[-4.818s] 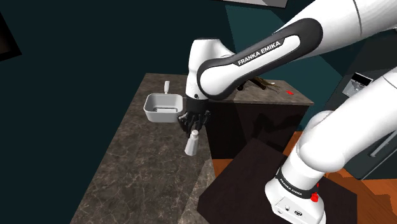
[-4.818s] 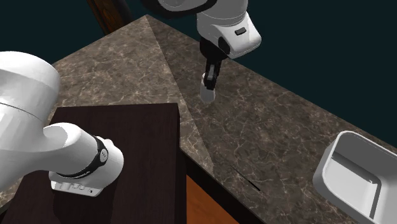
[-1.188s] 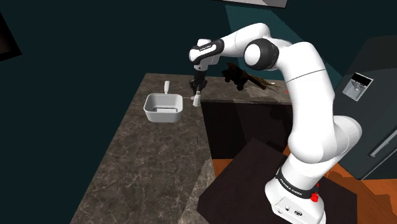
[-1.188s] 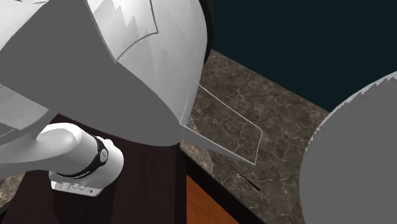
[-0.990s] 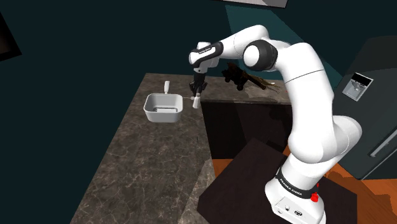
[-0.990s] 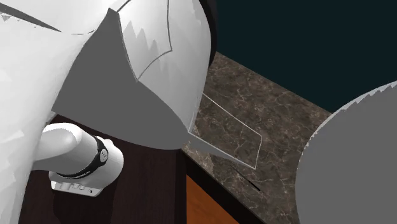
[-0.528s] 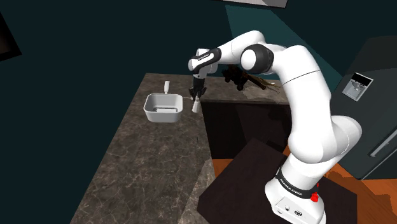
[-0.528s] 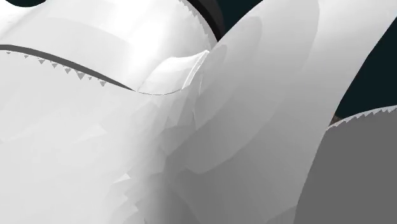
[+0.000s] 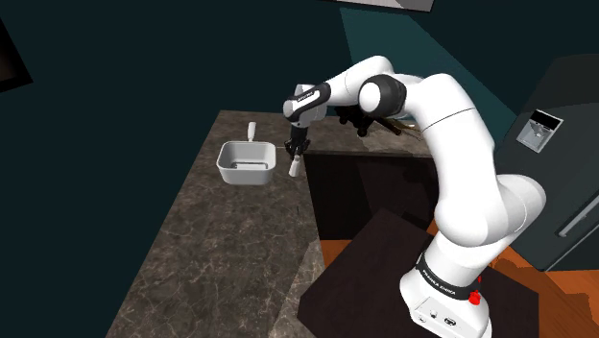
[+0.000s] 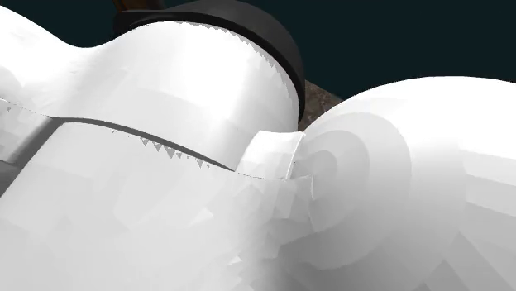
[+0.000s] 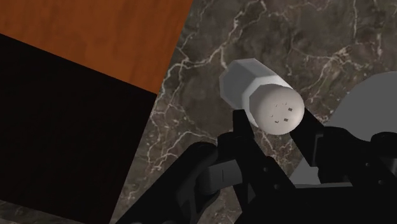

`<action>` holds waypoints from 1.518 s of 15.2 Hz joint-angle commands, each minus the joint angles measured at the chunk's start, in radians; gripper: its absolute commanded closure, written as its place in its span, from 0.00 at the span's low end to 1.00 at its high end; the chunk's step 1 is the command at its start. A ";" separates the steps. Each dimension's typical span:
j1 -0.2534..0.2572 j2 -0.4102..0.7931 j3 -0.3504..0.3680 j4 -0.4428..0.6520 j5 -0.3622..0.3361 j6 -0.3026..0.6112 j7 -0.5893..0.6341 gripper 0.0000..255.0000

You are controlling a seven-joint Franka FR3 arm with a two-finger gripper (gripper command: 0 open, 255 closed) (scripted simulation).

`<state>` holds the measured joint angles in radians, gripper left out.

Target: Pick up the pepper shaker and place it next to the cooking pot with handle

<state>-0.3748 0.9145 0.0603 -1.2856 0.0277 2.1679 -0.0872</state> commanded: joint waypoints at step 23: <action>-0.003 0.030 -0.001 0.011 0.000 0.019 -0.005 0.00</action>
<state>-0.3746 0.9694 0.0592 -1.2603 0.0269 2.1982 -0.0907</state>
